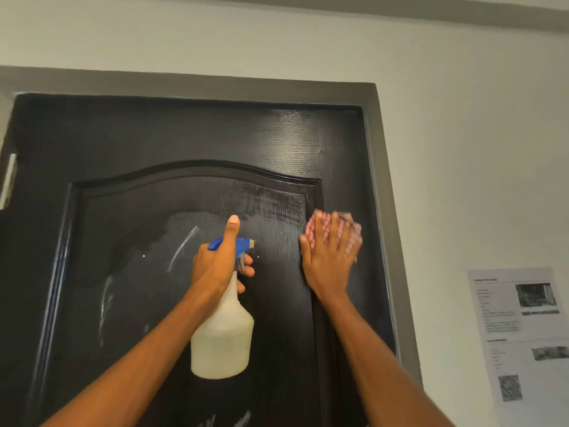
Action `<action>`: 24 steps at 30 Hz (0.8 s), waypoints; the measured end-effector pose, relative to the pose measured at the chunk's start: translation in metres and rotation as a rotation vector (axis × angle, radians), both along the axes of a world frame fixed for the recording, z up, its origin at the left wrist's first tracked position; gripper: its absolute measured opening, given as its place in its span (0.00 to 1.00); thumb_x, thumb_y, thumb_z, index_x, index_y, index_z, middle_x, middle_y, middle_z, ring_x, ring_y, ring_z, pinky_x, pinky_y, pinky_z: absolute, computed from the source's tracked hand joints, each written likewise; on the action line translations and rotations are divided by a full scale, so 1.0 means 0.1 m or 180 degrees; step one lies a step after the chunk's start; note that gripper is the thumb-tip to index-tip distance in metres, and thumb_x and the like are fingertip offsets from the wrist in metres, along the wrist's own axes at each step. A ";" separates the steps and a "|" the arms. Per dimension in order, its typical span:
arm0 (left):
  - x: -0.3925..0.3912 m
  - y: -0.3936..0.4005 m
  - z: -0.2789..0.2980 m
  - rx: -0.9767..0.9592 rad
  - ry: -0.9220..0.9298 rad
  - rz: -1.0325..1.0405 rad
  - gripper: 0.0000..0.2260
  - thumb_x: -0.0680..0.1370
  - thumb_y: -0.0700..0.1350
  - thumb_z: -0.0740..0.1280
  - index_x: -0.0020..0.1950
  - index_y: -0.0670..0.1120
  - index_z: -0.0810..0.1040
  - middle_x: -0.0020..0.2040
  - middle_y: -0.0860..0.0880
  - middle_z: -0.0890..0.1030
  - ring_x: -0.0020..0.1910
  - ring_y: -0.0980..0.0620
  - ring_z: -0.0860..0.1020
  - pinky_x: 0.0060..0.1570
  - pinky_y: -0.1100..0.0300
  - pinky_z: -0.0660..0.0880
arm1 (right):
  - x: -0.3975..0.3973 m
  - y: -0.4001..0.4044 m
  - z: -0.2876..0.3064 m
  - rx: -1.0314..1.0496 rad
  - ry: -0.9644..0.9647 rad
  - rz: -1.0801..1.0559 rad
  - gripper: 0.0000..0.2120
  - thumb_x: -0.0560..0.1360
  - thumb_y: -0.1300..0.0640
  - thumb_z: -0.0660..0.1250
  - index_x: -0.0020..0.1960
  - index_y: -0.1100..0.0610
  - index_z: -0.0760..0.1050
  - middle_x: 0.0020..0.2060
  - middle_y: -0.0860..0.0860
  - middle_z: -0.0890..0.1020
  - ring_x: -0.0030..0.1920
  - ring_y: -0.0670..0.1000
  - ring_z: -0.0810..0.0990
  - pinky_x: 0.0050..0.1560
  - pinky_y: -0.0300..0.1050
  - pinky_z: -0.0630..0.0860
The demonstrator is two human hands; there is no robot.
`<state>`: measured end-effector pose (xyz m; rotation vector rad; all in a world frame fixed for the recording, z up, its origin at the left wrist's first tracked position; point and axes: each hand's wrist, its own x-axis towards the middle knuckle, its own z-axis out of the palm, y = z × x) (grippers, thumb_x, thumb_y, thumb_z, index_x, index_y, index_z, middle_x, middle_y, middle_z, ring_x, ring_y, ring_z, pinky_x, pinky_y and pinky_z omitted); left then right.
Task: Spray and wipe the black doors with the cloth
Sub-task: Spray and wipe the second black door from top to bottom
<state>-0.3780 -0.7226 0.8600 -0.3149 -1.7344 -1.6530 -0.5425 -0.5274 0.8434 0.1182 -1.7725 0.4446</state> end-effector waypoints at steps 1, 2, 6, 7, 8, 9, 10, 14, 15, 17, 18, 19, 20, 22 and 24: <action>0.01 -0.03 0.00 0.0028 0.0006 0.0025 0.30 0.78 0.67 0.57 0.44 0.41 0.81 0.37 0.41 0.82 0.33 0.46 0.81 0.27 0.58 0.76 | 0.02 -0.06 0.26 0.0098 0.0020 0.0024 0.34 0.83 0.35 0.43 0.84 0.51 0.46 0.83 0.57 0.46 0.82 0.63 0.41 0.77 0.70 0.39; 0.02 -0.06 0.00 0.0072 0.0010 0.0049 0.30 0.78 0.68 0.58 0.45 0.41 0.82 0.37 0.42 0.83 0.34 0.46 0.81 0.28 0.58 0.76 | 0.04 -0.14 0.47 0.0205 0.0050 0.0070 0.33 0.83 0.35 0.45 0.84 0.49 0.48 0.83 0.57 0.49 0.82 0.62 0.43 0.77 0.69 0.37; 0.06 -0.17 -0.03 0.0206 0.0018 0.0213 0.29 0.78 0.68 0.58 0.47 0.44 0.83 0.36 0.42 0.82 0.34 0.46 0.81 0.28 0.57 0.75 | 0.08 -0.49 0.59 0.1036 0.0370 0.0184 0.31 0.83 0.37 0.51 0.83 0.47 0.54 0.82 0.56 0.57 0.82 0.59 0.51 0.78 0.71 0.44; 0.06 -0.21 -0.06 0.0233 0.0030 0.0253 0.29 0.78 0.68 0.58 0.46 0.44 0.84 0.36 0.42 0.82 0.34 0.46 0.81 0.28 0.57 0.75 | 0.09 -0.57 0.43 0.1398 0.0461 0.0260 0.31 0.84 0.38 0.51 0.83 0.48 0.53 0.82 0.56 0.55 0.82 0.60 0.50 0.77 0.72 0.49; 0.07 -0.24 -0.10 0.0246 0.0038 0.0292 0.29 0.78 0.69 0.59 0.46 0.45 0.84 0.36 0.42 0.82 0.34 0.47 0.81 0.28 0.57 0.75 | 0.10 -0.61 0.18 0.1817 0.0512 0.0337 0.31 0.84 0.39 0.51 0.84 0.49 0.51 0.82 0.57 0.52 0.82 0.60 0.48 0.77 0.71 0.51; 0.08 -0.29 -0.15 0.0243 0.0046 0.0328 0.29 0.78 0.69 0.59 0.46 0.45 0.85 0.35 0.42 0.82 0.33 0.47 0.81 0.27 0.57 0.75 | 0.12 -0.63 -0.12 0.2277 0.0540 0.0403 0.32 0.85 0.40 0.50 0.84 0.49 0.47 0.83 0.57 0.49 0.82 0.60 0.46 0.77 0.71 0.48; 0.09 -0.33 -0.20 0.0234 0.0047 0.0357 0.29 0.77 0.69 0.59 0.45 0.45 0.85 0.34 0.43 0.82 0.32 0.47 0.81 0.27 0.57 0.75 | 0.14 -0.62 -0.45 0.2794 0.0529 0.0477 0.31 0.85 0.40 0.50 0.84 0.49 0.45 0.83 0.56 0.48 0.82 0.59 0.44 0.78 0.70 0.43; 0.15 -0.50 -0.33 0.0236 0.0002 0.0472 0.30 0.78 0.69 0.59 0.45 0.45 0.85 0.34 0.42 0.82 0.30 0.48 0.80 0.26 0.57 0.75 | 0.14 -0.35 -1.12 0.4564 0.0496 0.0359 0.28 0.85 0.38 0.51 0.83 0.42 0.52 0.81 0.48 0.60 0.81 0.55 0.57 0.79 0.63 0.34; 0.16 -0.54 -0.33 0.0253 0.0007 0.0482 0.30 0.78 0.69 0.59 0.45 0.44 0.85 0.34 0.42 0.82 0.29 0.48 0.80 0.26 0.57 0.75 | 0.12 -0.31 -1.01 0.4417 0.0529 0.0244 0.28 0.84 0.38 0.51 0.82 0.42 0.53 0.81 0.48 0.59 0.81 0.55 0.56 0.79 0.63 0.34; 0.17 -0.58 -0.31 0.0257 0.0006 0.0521 0.30 0.78 0.69 0.58 0.44 0.44 0.84 0.33 0.42 0.81 0.28 0.48 0.79 0.25 0.58 0.75 | 0.12 -0.26 -0.54 0.3515 0.0487 0.0113 0.30 0.85 0.38 0.48 0.83 0.45 0.47 0.83 0.51 0.51 0.82 0.56 0.47 0.79 0.64 0.38; 0.17 -0.60 -0.30 0.0252 -0.0001 0.0545 0.30 0.78 0.69 0.58 0.43 0.44 0.84 0.32 0.43 0.81 0.28 0.48 0.79 0.25 0.58 0.75 | 0.13 -0.22 -0.27 0.2912 0.0395 0.0044 0.31 0.85 0.38 0.45 0.84 0.46 0.42 0.83 0.52 0.46 0.82 0.58 0.43 0.79 0.66 0.40; 0.17 -0.62 -0.28 0.0243 -0.0014 0.0578 0.30 0.78 0.69 0.58 0.41 0.43 0.83 0.32 0.43 0.80 0.28 0.48 0.78 0.25 0.59 0.75 | 0.13 -0.19 0.01 0.2285 0.0315 -0.0009 0.31 0.85 0.37 0.43 0.83 0.47 0.40 0.83 0.54 0.43 0.82 0.59 0.41 0.79 0.67 0.39; 0.17 -0.65 -0.28 0.0222 -0.0030 0.0590 0.30 0.78 0.69 0.57 0.40 0.43 0.82 0.32 0.43 0.80 0.28 0.48 0.78 0.26 0.59 0.75 | 0.12 -0.14 0.25 0.1672 0.0202 -0.0039 0.32 0.84 0.36 0.41 0.83 0.47 0.39 0.83 0.55 0.42 0.82 0.60 0.41 0.78 0.66 0.35; 0.16 -0.70 -0.30 0.0210 -0.0033 0.0541 0.30 0.77 0.69 0.57 0.41 0.43 0.81 0.33 0.42 0.81 0.29 0.47 0.79 0.27 0.58 0.75 | 0.09 -0.10 0.61 0.0730 0.0032 0.0010 0.33 0.83 0.34 0.41 0.84 0.46 0.42 0.83 0.55 0.45 0.82 0.60 0.41 0.77 0.64 0.33; 0.16 -0.74 -0.33 0.0209 -0.0017 0.0509 0.30 0.77 0.69 0.58 0.44 0.43 0.82 0.34 0.42 0.81 0.30 0.46 0.80 0.27 0.58 0.75 | 0.09 -0.27 0.68 0.0371 0.0044 -0.0033 0.35 0.83 0.32 0.44 0.84 0.47 0.44 0.83 0.55 0.45 0.82 0.60 0.42 0.78 0.66 0.34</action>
